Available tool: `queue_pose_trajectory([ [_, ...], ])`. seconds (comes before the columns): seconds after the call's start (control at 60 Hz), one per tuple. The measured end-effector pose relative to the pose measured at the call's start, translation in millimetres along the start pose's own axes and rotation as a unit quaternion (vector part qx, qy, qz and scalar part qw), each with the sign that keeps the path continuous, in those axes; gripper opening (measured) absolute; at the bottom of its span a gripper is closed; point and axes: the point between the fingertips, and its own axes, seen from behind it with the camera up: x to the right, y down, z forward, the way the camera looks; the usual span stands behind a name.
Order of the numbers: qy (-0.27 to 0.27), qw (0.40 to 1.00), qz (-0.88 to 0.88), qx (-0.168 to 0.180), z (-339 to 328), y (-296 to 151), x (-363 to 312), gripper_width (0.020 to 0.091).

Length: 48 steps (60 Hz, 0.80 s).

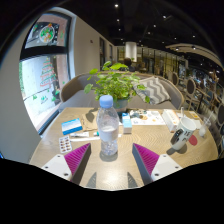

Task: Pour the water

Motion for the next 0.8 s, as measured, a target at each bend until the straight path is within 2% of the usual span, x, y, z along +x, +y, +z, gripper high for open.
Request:
queue_pose_trajectory([
  [0.133, 0.003, 1.0, 0.014, 0.02, 59.4, -13.2, -5.7, 0.0856],
  [0.233, 0.005, 0.999, 0.019, 0.044, 88.3, -23.5, -8.4, 0.081],
  [0.3, 0.006, 0.998, 0.016, 0.059, 98.6, -27.9, -9.1, 0.0717],
  [0.367, 0.007, 0.997, 0.013, 0.075, 104.8, -32.2, -9.5, 0.0524],
  [0.383, 0.008, 0.997, 0.012, 0.078, 105.6, -32.5, -9.6, 0.0494],
  [0.467, 0.007, 0.996, 0.006, 0.088, 106.7, -35.0, -11.2, 0.0462],
  [0.583, 0.003, 0.996, 0.008, 0.089, 106.0, -34.3, -13.4, 0.0355],
  [0.617, 0.0, 0.996, 0.007, 0.088, 105.4, -34.7, -13.8, 0.0344],
  [0.633, -0.001, 0.996, 0.008, 0.087, 105.4, -34.9, -13.7, 0.0315],
  [0.8, -0.005, 0.996, 0.014, 0.093, 88.8, -46.5, -10.4, 0.0289],
])
